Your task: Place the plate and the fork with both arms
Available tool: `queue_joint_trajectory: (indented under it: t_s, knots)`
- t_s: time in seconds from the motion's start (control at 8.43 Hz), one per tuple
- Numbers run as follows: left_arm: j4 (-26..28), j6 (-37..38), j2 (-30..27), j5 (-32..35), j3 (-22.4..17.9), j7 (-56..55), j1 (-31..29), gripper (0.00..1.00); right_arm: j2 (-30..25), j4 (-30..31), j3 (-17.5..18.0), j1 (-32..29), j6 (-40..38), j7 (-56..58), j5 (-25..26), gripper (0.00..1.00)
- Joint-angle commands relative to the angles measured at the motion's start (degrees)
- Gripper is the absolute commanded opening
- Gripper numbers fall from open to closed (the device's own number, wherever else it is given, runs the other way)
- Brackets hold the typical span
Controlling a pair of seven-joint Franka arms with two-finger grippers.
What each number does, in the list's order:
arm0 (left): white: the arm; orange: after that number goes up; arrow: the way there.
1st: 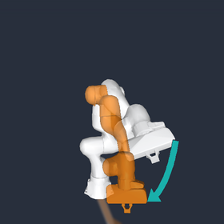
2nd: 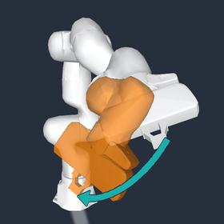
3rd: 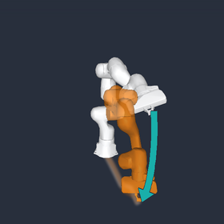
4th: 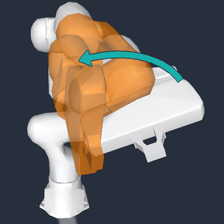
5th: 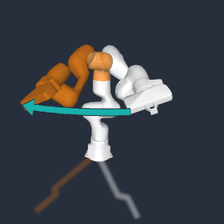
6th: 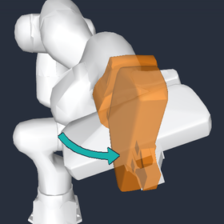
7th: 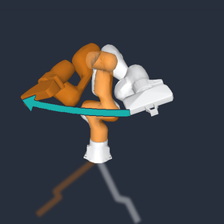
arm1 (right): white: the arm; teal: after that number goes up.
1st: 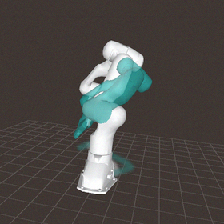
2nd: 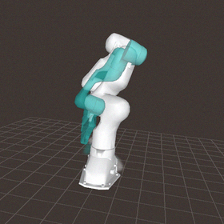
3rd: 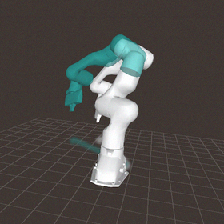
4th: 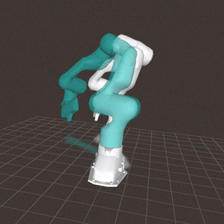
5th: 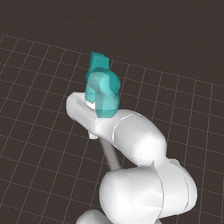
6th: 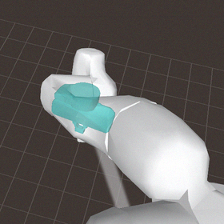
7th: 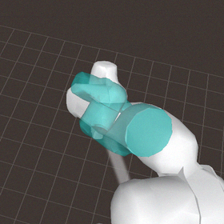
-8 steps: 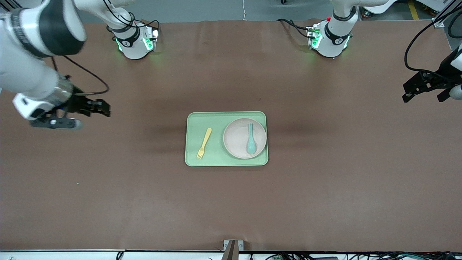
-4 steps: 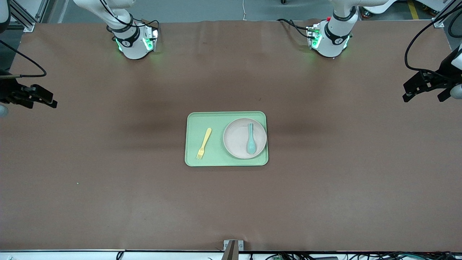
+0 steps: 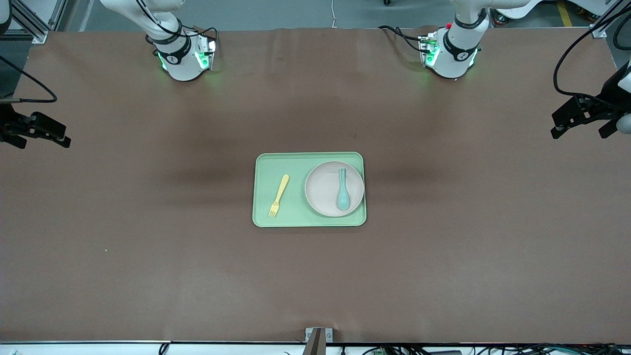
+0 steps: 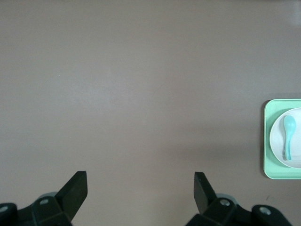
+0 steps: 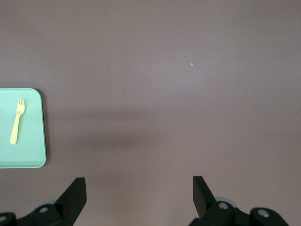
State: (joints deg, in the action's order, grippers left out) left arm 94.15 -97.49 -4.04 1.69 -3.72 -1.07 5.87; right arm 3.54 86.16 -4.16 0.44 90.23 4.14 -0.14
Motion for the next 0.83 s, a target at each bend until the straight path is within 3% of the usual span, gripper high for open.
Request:
queue_joint_trajectory:
  t_s: [0.0,0.71]
  knots:
    - [-0.9,1.3,-0.3,-0.6,0.2,0.0,-0.2,1.0,4.8,-5.5,0.6,-0.4,-0.6,-0.4,0.3,1.0]
    - [-0.9,1.3,-0.3,-0.7,0.2,0.0,-0.2,1.0,3.1,-5.6,0.8,0.1,-1.5,-0.4,0.0,1.0]
